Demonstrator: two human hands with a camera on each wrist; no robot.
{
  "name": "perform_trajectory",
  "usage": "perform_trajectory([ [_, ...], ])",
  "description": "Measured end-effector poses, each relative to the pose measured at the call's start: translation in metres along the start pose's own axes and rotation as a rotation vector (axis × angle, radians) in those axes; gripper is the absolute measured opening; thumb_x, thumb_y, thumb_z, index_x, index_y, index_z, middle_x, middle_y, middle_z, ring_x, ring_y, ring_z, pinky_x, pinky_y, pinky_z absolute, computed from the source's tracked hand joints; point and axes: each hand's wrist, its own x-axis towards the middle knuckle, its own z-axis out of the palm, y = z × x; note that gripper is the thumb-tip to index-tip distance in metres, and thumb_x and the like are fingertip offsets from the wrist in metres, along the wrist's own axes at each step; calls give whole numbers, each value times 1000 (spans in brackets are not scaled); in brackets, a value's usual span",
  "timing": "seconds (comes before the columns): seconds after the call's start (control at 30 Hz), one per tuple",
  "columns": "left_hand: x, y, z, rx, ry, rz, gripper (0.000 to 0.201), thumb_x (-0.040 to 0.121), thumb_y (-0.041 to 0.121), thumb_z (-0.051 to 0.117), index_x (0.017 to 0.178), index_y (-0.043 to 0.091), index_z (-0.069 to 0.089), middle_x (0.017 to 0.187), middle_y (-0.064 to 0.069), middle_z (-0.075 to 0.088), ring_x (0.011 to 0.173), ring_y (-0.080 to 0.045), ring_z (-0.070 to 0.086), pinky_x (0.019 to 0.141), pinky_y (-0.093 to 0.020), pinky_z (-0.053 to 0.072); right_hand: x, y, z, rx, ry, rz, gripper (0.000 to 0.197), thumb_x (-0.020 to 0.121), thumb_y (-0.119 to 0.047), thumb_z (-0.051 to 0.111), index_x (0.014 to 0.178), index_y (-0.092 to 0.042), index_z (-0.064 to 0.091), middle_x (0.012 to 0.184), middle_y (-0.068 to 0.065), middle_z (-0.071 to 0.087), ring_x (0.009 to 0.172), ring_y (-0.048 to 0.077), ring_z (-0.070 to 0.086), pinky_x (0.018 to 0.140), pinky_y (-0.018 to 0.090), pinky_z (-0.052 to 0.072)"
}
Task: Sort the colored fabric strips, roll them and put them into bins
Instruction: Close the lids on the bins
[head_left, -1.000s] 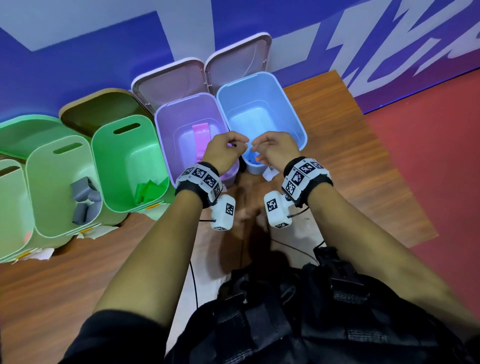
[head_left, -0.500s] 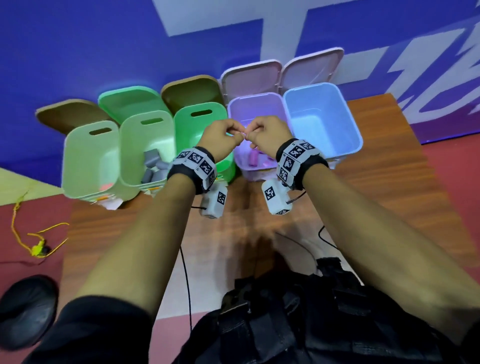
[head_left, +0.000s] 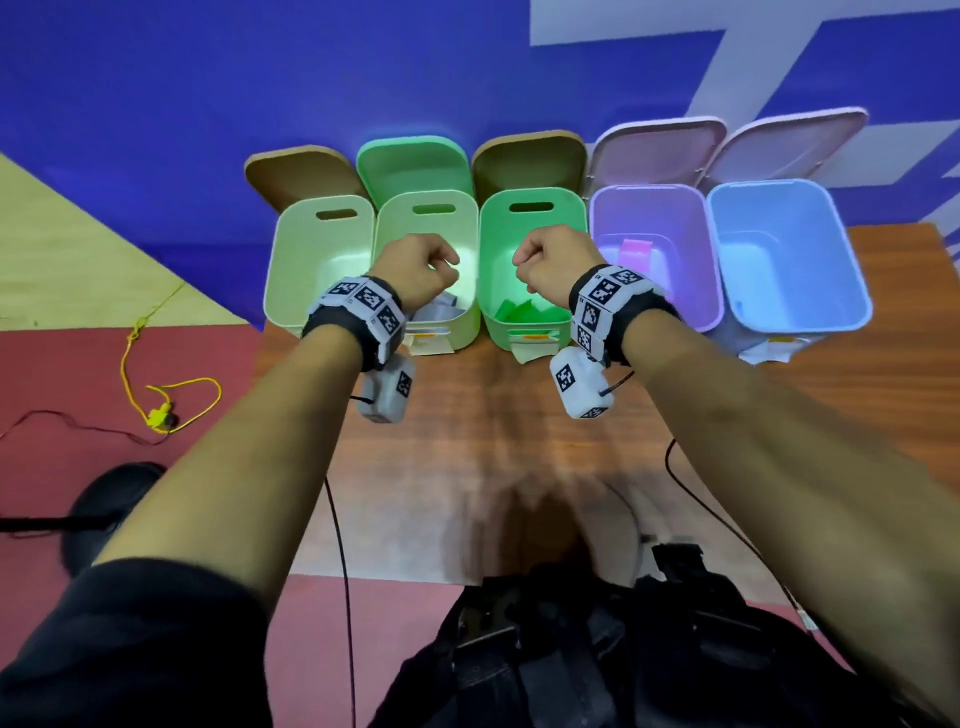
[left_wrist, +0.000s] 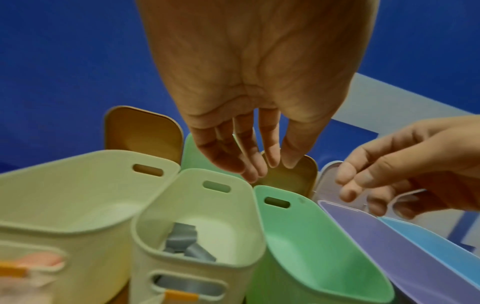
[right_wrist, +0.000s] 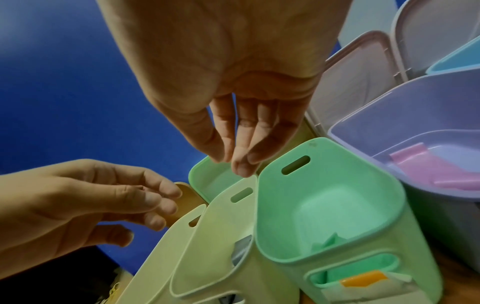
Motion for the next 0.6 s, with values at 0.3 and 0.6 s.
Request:
perform_trajectory([
  [0.3,-15,-51,-45,13,109,-56,21,91,16,60,110,15,69,108,-4,69,102,-26,62,84,-27,44,23,-60,35,-27,-81,-106,18,82,-14,59,70,-28,62,92,0,73,85,26,71,86,40,58],
  [0.6,29,-141,-109,-14,49,-59,22,91,20,63,112,15,68,100,5,63,99,-23,61,83,-26,46,82,-135,100,-53,-24,-53,17,82,-16,59,69,-27,62,95,0,73,83,27,71,85,41,58],
])
